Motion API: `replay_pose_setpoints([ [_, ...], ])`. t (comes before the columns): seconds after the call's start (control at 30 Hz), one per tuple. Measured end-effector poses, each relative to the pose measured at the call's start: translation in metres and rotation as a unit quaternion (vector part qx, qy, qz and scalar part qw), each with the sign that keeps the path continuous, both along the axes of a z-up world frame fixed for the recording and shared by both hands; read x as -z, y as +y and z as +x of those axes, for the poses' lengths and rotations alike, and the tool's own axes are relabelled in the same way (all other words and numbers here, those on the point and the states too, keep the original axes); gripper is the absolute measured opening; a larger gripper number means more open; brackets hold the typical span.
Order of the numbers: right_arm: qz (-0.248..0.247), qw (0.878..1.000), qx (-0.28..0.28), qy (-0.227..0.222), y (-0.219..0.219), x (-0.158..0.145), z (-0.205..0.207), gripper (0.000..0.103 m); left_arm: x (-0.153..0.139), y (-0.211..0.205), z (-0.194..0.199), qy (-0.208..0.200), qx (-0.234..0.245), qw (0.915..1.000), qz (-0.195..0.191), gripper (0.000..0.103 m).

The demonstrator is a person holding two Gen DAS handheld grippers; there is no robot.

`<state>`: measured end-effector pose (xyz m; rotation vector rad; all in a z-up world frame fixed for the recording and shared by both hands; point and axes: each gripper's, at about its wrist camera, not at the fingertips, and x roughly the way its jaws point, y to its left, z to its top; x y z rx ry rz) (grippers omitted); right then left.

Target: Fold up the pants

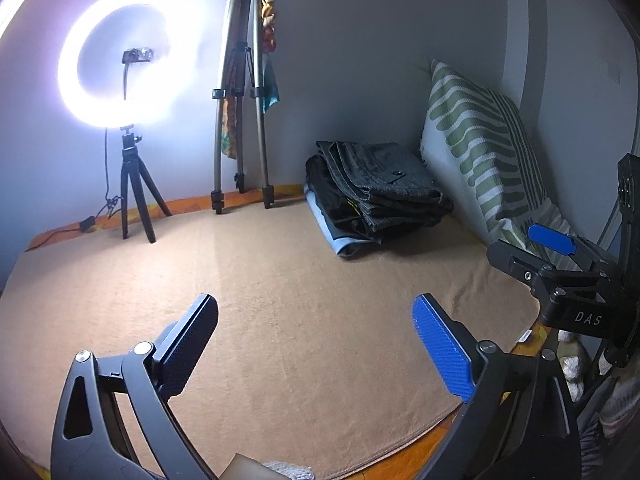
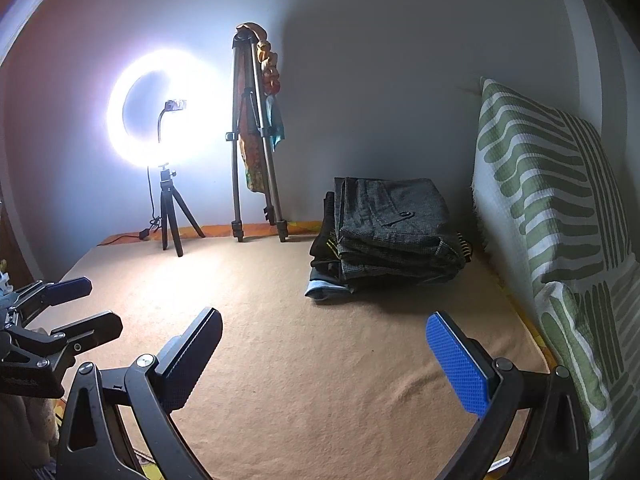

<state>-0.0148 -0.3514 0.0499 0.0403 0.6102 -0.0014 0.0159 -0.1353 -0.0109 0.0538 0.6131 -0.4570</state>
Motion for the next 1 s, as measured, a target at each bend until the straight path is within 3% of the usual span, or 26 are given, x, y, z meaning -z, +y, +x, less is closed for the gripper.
replay_pose_setpoints([
  [1.0,0.003,1.000,-0.011,0.004,0.0054,0.0031,-0.0003,0.103,0.0008,0.0051,-0.0029,-0.017,-0.019,0.9997,0.004,0.099],
])
